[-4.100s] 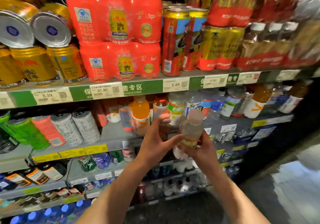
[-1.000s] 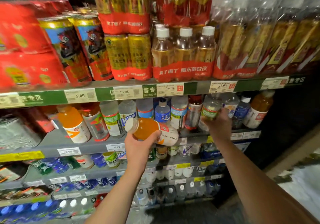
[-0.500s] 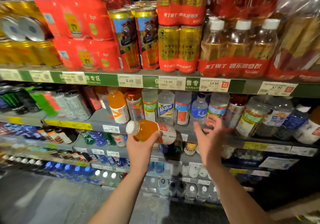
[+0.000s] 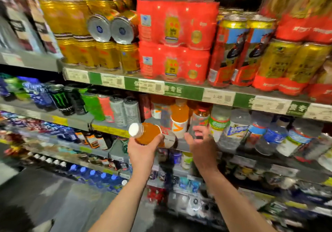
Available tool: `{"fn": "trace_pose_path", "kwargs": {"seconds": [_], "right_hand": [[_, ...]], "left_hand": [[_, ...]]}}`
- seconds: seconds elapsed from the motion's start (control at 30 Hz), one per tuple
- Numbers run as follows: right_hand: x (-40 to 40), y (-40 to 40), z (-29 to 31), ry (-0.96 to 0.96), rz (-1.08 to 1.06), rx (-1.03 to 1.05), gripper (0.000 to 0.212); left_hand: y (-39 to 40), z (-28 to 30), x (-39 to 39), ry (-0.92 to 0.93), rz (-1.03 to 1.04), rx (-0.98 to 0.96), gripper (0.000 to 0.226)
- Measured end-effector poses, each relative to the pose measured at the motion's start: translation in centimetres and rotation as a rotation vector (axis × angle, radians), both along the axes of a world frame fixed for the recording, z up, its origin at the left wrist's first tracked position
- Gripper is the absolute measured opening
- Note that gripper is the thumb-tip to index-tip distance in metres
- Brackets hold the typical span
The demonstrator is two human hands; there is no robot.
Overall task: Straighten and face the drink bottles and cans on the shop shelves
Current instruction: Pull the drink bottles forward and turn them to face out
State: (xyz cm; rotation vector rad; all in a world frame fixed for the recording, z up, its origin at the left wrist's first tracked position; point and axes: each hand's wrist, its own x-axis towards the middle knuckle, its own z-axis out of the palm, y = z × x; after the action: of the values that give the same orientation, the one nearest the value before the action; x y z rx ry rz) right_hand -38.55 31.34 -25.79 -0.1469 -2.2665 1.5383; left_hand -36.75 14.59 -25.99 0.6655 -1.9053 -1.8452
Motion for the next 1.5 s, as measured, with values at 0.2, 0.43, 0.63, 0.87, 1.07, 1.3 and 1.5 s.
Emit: {"fn": "trace_pose_path", "kwargs": {"seconds": [0.2, 0.43, 0.63, 0.87, 1.07, 1.3, 1.5], "right_hand": [[-3.2, -7.2, 0.5, 0.078, -0.008, 0.153, 0.020], [-5.9, -12.2, 0.5, 0.018, -0.202, 0.068, 0.029], [-7.0, -12.3, -0.8, -0.096, -0.322, 0.208, 0.042], [-8.9, -14.1, -1.4, -0.127, -0.285, 0.193, 0.064], [-10.5, -15.1, -2.1, -0.210, -0.361, 0.301, 0.082], [-12.4, -16.1, -2.6, -0.298, -0.420, 0.372, 0.069], [-13.4, -16.0, -2.3, -0.276, -0.445, 0.269, 0.060]], "left_hand": [[-6.2, -0.4, -3.6, 0.024, -0.099, -0.002, 0.065], [-9.8, -1.5, -5.7, 0.093, -0.166, -0.115, 0.049], [-11.0, -1.4, -6.7, 0.065, -0.204, 0.018, 0.064], [-11.9, -1.2, -6.8, 0.016, -0.217, -0.069, 0.085], [-12.8, -1.2, -6.7, 0.054, -0.254, -0.090, 0.076], [-14.4, -1.2, -6.6, 0.113, -0.271, -0.078, 0.078], [-15.0, -1.4, -6.3, 0.128, -0.284, -0.086, 0.082]]}}
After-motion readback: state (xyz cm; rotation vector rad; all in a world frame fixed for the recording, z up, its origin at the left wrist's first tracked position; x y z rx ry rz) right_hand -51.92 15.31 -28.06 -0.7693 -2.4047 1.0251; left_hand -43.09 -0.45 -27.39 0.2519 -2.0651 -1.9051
